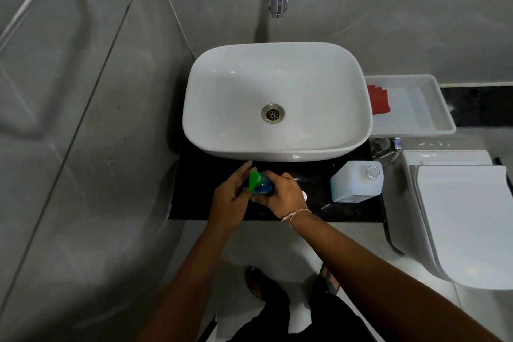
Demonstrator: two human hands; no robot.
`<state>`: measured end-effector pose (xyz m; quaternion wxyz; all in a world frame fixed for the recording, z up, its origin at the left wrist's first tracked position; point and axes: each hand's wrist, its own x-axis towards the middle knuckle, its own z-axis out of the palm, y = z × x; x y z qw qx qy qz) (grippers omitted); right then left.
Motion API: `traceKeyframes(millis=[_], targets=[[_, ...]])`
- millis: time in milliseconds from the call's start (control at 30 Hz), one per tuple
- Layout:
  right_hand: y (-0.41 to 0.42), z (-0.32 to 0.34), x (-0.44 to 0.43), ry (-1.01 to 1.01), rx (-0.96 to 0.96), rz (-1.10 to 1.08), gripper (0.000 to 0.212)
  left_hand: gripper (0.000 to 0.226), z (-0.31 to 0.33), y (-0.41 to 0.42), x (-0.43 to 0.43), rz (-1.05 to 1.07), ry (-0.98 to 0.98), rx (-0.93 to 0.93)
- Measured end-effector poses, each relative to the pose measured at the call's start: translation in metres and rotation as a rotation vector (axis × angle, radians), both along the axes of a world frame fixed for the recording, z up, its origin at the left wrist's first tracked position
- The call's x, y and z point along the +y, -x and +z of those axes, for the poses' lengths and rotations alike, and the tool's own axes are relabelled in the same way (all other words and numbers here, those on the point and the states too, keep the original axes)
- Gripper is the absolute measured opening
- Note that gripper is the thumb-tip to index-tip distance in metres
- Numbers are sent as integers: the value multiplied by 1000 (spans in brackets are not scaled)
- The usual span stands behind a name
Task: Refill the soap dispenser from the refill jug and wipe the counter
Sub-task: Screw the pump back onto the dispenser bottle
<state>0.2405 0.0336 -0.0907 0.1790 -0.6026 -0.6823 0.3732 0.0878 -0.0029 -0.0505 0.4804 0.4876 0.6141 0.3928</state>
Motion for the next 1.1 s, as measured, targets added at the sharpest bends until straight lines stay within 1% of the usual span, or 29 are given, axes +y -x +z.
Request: traceKeyframes(millis=[67, 133, 167, 200, 267, 333, 367, 400, 467, 500, 600, 633, 700, 733, 767, 900, 933, 1033, 1100], targets=[[0, 0, 0, -15, -5, 14, 57, 59, 3, -1, -2, 5, -8, 30], [-1, 0, 0, -24, 0, 8, 55, 46, 5, -5, 0, 29, -43, 85], [-1, 0, 0, -20, 6, -1, 56, 39, 4, -5, 2, 30, -55, 83], [-1, 1, 0, -15, 6, -6, 58, 37, 3, -4, 3, 19, -54, 65], [-1, 0, 0, -10, -6, 0, 60, 49, 0, -1, 3, -8, -3, 1], [-1, 0, 0, -17, -13, 15, 59, 61, 0, 0, 0, -8, 16, -15], [-1, 0, 0, -22, -16, 25, 57, 60, 1, -1, -1, 2, -1, 17], [-1, -1, 0, -25, -13, 26, 56, 55, 2, -2, -1, 17, -19, 54], [-1, -1, 0, -19, 4, 4, 58, 38, 1, -4, 2, 25, -43, 79], [-1, 0, 0, -15, 5, -3, 60, 38, -1, -3, 3, 14, -44, 72], [-1, -2, 1, -20, -1, 2, 62, 51, 0, 1, 2, -8, 12, -14], [-1, -2, 1, -28, -4, 10, 61, 53, 2, 0, 1, -3, 7, -16], [-1, -3, 1, -35, -10, 20, 59, 50, 5, -3, 1, 25, -34, 61], [-1, -3, 1, -28, -5, 11, 59, 45, 5, -3, 2, 25, -53, 85], [-1, -2, 1, -17, 3, -2, 60, 44, 4, -3, 3, 11, -62, 83], [-2, -2, 2, -15, -2, 5, 61, 57, 2, 3, 5, -29, 27, -29], [-2, -2, 1, -20, -4, 14, 59, 56, 3, 3, 4, -26, 28, -42], [-3, -3, 2, -20, -9, 28, 55, 44, 4, 0, 5, 2, -34, 29], [-2, -2, 2, -8, -2, 12, 57, 38, 1, 2, 8, -27, -44, 21]])
